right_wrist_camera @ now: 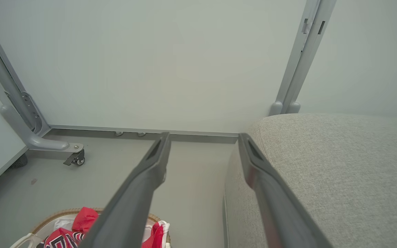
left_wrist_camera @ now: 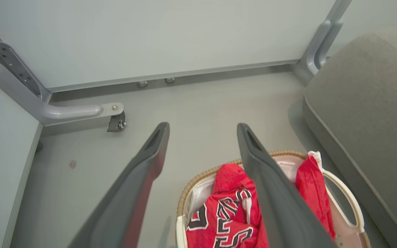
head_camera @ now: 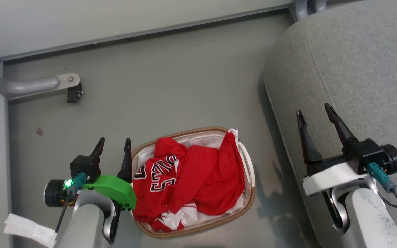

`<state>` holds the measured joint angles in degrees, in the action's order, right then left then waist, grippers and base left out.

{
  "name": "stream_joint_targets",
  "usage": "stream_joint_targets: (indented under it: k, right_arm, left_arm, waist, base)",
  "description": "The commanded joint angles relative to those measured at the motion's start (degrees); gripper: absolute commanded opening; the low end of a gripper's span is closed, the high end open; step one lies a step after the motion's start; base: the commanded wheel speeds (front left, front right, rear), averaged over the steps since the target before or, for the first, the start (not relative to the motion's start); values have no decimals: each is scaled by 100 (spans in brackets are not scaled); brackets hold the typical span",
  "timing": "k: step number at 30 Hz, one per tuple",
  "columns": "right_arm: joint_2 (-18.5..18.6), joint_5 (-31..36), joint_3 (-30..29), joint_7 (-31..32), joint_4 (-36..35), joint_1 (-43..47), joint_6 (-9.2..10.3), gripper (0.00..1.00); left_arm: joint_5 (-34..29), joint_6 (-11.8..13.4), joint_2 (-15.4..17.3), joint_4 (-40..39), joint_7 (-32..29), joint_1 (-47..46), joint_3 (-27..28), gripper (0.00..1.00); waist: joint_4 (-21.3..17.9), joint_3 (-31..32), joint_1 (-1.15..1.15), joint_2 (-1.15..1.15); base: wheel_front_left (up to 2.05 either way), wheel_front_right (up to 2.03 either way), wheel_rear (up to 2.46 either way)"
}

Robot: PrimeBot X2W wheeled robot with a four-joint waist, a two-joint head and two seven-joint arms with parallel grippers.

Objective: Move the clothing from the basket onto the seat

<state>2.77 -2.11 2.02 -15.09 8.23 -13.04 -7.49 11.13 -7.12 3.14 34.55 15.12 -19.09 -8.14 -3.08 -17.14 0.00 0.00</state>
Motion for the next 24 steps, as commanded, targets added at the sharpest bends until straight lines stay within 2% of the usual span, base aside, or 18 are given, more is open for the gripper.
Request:
stream_joint_targets:
  k: [1, 13, 24]
  right_arm:
    - [21, -73, 27, -12, -37, -150, 0, 100]
    - [16, -442, 303, -12, -119, -576, 0, 100]
    - [16, -754, 558, -12, -198, -777, 0, 100]
  left_arm:
    - [-54, -34, 88, 260, 6, -280, -102, 100]
    - [-233, -41, 507, 2099, -113, -1674, -1620, 100]
    - [245, -41, 1009, 2695, -621, -2535, -2798, 100]
  waist:
    - [-470, -1008, 0, 0]
    - [-1012, -1920, 0, 0]
    - [-1376, -2490, 0, 0]
  base:
    - [0, 0, 0]
    - [0, 0, 0]
    - [0, 0, 0]
